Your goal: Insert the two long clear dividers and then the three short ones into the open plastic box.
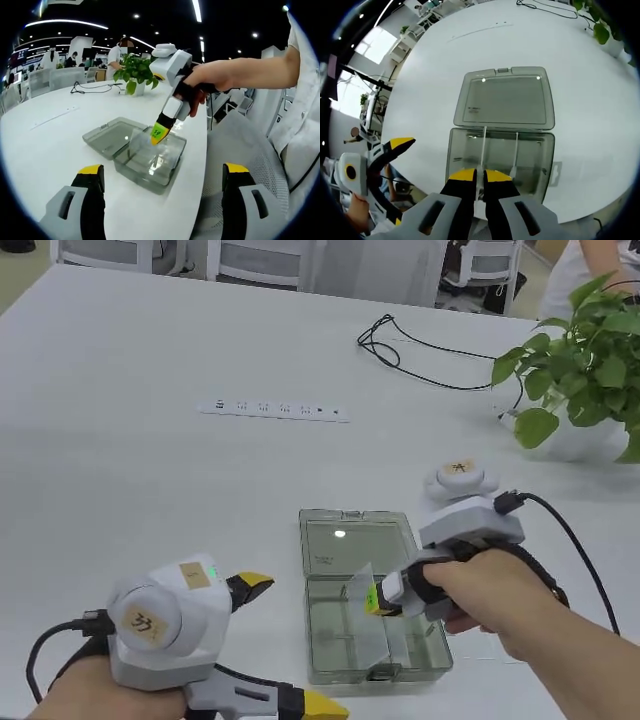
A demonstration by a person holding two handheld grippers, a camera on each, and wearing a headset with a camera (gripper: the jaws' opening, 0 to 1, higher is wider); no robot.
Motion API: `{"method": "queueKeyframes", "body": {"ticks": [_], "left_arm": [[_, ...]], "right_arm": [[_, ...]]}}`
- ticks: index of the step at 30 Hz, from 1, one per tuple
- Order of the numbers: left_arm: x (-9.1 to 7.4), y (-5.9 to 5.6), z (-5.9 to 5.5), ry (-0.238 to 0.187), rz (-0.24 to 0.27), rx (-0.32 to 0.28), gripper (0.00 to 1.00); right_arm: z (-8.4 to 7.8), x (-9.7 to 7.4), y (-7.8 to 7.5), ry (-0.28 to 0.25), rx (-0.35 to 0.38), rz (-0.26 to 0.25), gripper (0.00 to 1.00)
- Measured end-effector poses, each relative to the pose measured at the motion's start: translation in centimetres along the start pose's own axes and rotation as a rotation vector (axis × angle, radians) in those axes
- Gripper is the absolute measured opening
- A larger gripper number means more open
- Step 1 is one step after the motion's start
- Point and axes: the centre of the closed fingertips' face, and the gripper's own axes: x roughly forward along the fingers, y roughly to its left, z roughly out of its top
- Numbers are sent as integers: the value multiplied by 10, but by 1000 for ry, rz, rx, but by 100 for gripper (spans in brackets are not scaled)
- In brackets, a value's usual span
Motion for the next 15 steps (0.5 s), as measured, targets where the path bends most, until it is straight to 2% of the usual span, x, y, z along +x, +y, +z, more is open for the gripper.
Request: {"method": "queueKeyframes", "body": {"ticks": [10, 15], "left_arm": [[0, 0, -2, -1, 2, -9, 100], [-1, 2, -2, 1, 7, -10, 100]], "right_arm": [[-2, 5, 2, -9, -70, -41, 7], [-1, 7, 4, -10, -147, -74, 7]]}}
